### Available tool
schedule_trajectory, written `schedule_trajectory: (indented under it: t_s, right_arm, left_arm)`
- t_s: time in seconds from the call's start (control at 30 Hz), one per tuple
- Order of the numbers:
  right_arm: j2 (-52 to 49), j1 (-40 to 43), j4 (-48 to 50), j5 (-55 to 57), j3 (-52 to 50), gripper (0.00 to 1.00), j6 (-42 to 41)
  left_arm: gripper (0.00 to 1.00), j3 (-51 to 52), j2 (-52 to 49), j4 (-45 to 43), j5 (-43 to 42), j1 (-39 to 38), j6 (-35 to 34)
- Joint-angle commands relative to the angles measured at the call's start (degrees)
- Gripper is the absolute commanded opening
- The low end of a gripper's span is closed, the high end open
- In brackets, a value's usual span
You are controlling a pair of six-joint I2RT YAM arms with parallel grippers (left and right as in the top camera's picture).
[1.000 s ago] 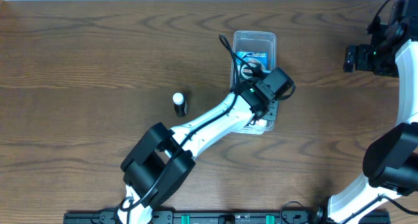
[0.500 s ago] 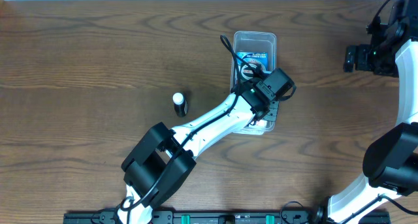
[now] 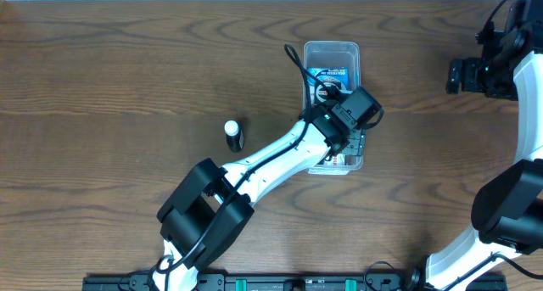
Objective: Pack container
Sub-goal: 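Lower the Panadol box into the container and open the left gripper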
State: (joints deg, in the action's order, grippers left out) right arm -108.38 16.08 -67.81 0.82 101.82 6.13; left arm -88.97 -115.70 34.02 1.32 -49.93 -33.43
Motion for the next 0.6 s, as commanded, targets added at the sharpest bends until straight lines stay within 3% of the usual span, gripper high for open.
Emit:
schedule_trajectory:
  t_s: [0.0,0.23,0.3,0.57]
  right_arm:
    - [-0.39,0.42,0.13,-0.22,0.00,0.99,0.61]
    - [-0.39,0.42,0.13,-0.22,0.00,0.99,0.61]
    - [-0.39,0.42,0.13,-0.20,0.00,0.99,0.61]
    - [-0.39,0.42,0.13,-0.22,0.00,0.99,0.61]
  left_arm:
    - [0.78,-0.59,2.78,-0.09,0.90,1.22,1.16]
    - [0.80,-0.70,11.15,1.27,0.92,2.40,6.05]
    - [0.84,-0.70,14.40,2.75,1.01,2.89,7.54]
    - [0.91,-0.68,23.08,17.20,12.31,10.40,8.33]
